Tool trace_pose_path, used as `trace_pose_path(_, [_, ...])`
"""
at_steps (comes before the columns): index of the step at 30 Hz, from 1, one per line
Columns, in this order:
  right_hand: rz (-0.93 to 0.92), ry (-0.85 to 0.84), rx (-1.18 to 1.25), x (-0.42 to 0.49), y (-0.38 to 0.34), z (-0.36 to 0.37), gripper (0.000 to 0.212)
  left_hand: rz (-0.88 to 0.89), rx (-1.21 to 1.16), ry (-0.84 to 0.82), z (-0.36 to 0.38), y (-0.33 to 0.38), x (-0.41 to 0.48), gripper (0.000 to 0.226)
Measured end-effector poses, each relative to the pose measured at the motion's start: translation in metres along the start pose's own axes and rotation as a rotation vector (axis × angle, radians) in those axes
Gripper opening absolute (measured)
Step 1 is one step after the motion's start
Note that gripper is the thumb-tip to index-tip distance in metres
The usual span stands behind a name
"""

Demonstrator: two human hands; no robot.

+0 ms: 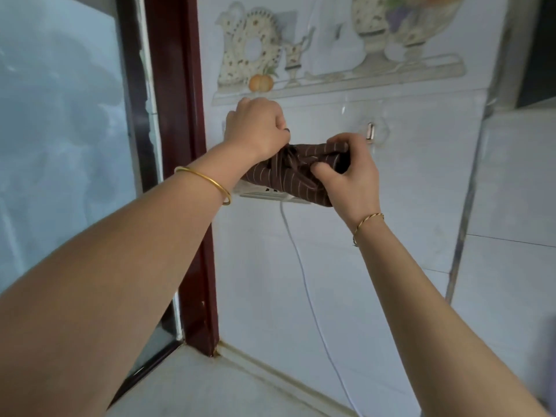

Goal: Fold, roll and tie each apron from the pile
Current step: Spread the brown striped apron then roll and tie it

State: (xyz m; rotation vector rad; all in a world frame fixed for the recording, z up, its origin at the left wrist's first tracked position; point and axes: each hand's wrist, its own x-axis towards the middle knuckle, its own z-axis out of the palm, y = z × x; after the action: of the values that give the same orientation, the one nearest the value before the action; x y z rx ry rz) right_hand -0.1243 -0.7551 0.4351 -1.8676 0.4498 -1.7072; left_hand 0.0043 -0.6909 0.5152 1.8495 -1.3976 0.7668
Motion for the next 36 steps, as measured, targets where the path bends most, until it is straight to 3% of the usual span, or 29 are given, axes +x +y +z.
trace_pose_path(5, [0.045,0.171,0.051,0.013,0.003,-0.037,0.032,0.105,-0.063,-0.142,0.015,0.04,0.02,0.003])
trace_pose_path(12, [0.03,0.348,-0.096,0.039,0.002,-0.078,0.051,0.051,-0.363,-0.209,0.047,0.086,0.05,0.011])
trace_pose_path(19, [0.074,0.268,-0.355,0.075,0.008,-0.093,0.043,-0.036,-0.434,-0.21,0.079,0.098,0.069,0.006])
trace_pose_path(32, [0.137,0.246,-0.362,0.102,0.021,-0.097,0.029,-0.054,-0.399,-0.128,0.095,0.101,0.087,0.008])
trace_pose_path(36, [0.145,0.244,-0.327,0.106,0.023,-0.098,0.027,-0.288,-0.602,-0.225,0.09,0.108,0.09,0.009])
